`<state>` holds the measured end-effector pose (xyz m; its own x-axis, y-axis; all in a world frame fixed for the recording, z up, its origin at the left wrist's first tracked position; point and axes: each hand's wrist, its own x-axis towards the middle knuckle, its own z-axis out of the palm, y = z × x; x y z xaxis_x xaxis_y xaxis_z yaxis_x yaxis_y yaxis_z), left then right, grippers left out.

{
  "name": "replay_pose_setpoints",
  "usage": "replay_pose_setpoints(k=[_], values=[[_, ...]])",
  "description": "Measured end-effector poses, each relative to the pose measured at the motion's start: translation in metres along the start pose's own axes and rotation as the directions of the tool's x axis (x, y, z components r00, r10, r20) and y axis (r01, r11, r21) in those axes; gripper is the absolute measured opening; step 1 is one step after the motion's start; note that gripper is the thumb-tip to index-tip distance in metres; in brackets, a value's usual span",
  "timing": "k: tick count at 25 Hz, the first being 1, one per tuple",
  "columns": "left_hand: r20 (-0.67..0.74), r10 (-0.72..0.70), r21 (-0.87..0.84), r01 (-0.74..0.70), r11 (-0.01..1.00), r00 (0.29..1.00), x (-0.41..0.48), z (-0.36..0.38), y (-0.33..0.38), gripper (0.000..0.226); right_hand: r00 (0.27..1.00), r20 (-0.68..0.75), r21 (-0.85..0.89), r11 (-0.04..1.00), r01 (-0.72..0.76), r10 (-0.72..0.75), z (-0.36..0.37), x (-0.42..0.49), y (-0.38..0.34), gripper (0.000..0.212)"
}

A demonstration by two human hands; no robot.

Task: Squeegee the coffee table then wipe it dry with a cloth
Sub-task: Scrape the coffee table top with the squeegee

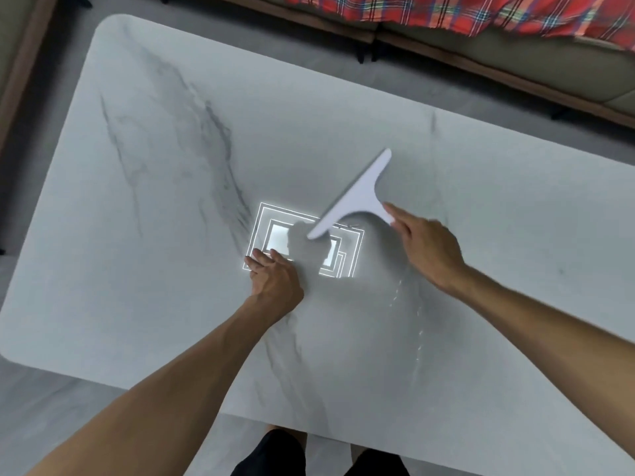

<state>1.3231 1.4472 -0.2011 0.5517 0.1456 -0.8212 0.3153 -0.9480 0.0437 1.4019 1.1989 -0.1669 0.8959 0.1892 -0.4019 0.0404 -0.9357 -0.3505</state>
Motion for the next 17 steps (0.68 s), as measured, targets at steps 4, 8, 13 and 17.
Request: replay_pose_setpoints(k=[4, 8, 13, 17], values=[[-0.075, -0.027, -0.076, 0.021, 0.997, 0.997, -0.009, 0.004, 0.002, 0.066, 0.993, 0.105, -0.145, 0.989, -0.035, 0.050, -0.023, -0.083, 0.080, 0.044], [-0.267, 0.079, -0.138, -0.119, 0.983, 0.961, -0.019, 0.009, 0.037, 0.058, 0.991, 0.078, -0.158, 0.983, -0.096, 0.110, -0.065, -0.103, 0.122, 0.040], [-0.149, 0.124, -0.224, -0.156, 0.962, 0.981, -0.016, 0.012, 0.123, 0.079, 0.990, -0.085, 0.128, 0.987, -0.098, 0.110, -0.101, 0.031, 0.091, 0.039], [-0.077, 0.055, -0.231, -0.072, 0.970, 0.995, -0.007, 0.010, 0.146, 0.084, 0.989, 0.010, 0.176, 0.973, -0.149, 0.149, -0.100, 0.112, 0.064, 0.054]])
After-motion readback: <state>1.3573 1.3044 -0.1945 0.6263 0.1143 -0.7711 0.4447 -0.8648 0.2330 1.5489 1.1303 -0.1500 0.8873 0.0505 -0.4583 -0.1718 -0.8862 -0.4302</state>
